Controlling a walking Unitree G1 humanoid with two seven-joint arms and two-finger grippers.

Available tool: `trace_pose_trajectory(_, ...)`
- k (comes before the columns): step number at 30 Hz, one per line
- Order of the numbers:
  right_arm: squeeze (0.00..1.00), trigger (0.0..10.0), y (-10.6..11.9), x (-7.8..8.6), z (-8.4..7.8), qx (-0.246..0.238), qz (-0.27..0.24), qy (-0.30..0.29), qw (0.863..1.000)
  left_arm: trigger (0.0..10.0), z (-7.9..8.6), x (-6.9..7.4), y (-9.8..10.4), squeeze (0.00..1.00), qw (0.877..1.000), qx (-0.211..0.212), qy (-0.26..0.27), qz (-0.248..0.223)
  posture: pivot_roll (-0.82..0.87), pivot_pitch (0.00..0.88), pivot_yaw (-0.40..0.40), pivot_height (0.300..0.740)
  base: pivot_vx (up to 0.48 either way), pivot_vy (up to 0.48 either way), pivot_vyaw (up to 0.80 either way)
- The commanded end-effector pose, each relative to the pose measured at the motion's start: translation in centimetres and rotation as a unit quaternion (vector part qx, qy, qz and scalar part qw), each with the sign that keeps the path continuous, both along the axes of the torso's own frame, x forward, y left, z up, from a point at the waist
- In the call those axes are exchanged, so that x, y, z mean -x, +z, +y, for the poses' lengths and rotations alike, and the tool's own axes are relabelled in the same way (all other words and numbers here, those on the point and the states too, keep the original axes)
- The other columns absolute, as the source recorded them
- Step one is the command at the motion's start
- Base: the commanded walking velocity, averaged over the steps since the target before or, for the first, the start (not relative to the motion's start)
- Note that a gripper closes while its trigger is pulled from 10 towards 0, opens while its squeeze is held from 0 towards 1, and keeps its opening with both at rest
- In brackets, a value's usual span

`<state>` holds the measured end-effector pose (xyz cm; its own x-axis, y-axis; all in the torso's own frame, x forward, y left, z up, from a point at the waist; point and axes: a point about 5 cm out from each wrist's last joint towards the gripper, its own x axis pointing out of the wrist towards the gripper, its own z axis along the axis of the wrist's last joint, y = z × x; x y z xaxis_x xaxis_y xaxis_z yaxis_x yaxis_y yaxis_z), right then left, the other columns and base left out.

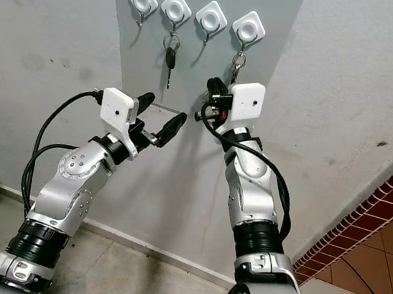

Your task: Hang keys on a hook

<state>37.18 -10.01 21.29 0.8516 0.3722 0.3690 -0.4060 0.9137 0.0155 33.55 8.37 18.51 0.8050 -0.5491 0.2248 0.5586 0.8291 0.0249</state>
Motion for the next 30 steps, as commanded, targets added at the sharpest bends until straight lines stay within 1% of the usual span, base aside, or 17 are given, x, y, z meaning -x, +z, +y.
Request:
trace_pose_trajectory(1,0.00,10.0,1.4,-0.1,0.0,-0.024,-0.028,0.006,0.999,10.0,-0.2,-0.1,0.3,0.00,1.000,-0.002,-0.005,-0.005,-0.06,0.000,-0.010,0.740,0.000,0.000,0.00)
trace_pose_trajectory(5,0.00,10.0,2.2,-0.3,-0.2,-0.040,-0.041,0.003,0.998,10.0,-0.3,-0.2,0.5,0.00,1.000,-0.003,-0.005,-0.006,-0.05,0.000,-0.011,0.740,0.000,0.000,0.00)
trace_pose_trajectory(9,0.00,10.0,2.8,-0.4,-0.1,-0.059,-0.050,0.016,0.997,10.0,-0.2,-0.2,0.5,0.00,1.000,-0.003,-0.003,-0.007,-0.05,0.000,-0.013,0.740,0.000,0.000,0.00)
trace_pose_trajectory(11,0.00,10.0,3.2,-0.4,-0.1,-0.078,-0.053,0.026,0.995,10.0,-0.2,-0.3,0.6,0.00,1.000,-0.003,-0.001,-0.007,-0.05,0.000,-0.016,0.740,0.000,0.000,0.00)
trace_pose_trajectory(17,0.00,10.0,3.5,-0.5,0.2,-0.127,-0.042,0.052,0.990,10.0,-0.2,-0.3,0.7,0.00,1.000,-0.007,-0.003,-0.012,-0.05,0.000,-0.017,0.740,0.000,0.000,0.00)
trace_pose_trajectory(19,0.00,10.0,3.5,-0.5,0.3,-0.131,-0.041,0.053,0.989,10.0,-0.2,-0.3,0.8,0.00,1.000,-0.007,-0.003,-0.013,-0.05,0.000,-0.019,0.740,0.000,0.000,0.00)
trace_pose_trajectory(23,0.00,10.0,3.7,-0.6,0.3,-0.170,-0.034,0.069,0.982,10.0,-0.2,-0.3,1.0,0.00,1.000,-0.007,-0.003,-0.017,-0.05,0.000,-0.019,0.740,0.000,0.000,0.00)
trace_pose_trajectory(30,0.00,10.0,4.0,-0.7,0.6,-0.199,-0.031,0.093,0.975,10.0,-0.3,-0.3,1.0,0.00,1.000,-0.009,-0.004,-0.019,-0.04,0.000,-0.019,0.740,0.000,0.000,0.00)
